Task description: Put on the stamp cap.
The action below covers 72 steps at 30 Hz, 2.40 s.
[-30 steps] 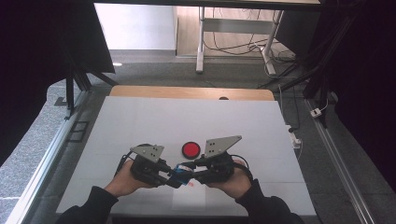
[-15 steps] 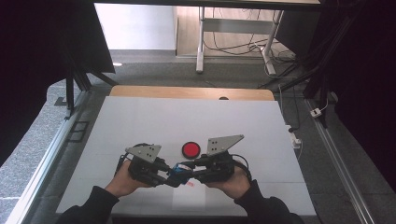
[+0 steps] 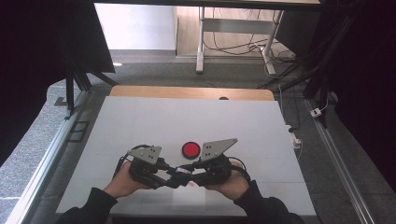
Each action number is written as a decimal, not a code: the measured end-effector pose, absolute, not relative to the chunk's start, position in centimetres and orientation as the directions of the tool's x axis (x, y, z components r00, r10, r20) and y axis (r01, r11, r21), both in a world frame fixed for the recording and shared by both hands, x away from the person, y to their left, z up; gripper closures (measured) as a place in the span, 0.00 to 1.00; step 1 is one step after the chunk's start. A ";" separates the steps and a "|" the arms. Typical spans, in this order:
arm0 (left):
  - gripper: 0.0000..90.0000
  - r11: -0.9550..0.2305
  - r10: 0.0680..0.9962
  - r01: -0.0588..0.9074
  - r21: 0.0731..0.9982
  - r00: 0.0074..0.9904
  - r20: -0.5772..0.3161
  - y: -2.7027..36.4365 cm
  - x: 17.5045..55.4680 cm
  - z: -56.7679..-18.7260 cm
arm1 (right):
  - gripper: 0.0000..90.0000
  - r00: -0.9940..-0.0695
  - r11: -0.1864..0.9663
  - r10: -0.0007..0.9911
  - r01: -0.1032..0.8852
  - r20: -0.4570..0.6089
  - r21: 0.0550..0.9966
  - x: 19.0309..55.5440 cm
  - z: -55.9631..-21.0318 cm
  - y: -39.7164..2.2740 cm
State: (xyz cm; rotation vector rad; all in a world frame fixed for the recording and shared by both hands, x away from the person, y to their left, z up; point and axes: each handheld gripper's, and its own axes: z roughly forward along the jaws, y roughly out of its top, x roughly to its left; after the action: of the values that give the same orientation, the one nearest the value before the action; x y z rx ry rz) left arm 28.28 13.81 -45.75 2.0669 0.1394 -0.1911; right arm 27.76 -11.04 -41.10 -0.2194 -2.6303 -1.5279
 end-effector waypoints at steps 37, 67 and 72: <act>0.06 -0.416 0.550 0.474 0.776 0.811 -0.200 19.4 22.9 -45.6 | 0.79 -0.975 0.500 0.208 0.171 0.074 0.849 28.2 -40.9 -12.2; 0.00 -0.337 0.691 0.579 0.743 0.688 -0.223 24.4 19.0 -47.7 | 0.79 -0.945 0.521 0.326 0.205 0.029 0.828 29.6 -41.3 -13.7; 0.00 -0.336 0.696 0.577 0.745 0.685 -0.216 24.6 18.8 -47.8 | 0.79 -0.939 0.525 0.345 0.212 0.022 0.824 29.8 -41.4 -14.0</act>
State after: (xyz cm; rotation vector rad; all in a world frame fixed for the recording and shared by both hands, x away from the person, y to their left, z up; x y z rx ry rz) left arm 18.78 24.56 -47.80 2.0382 0.9781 0.1768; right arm 29.82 -13.98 -41.42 -0.5266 -2.8665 -1.5171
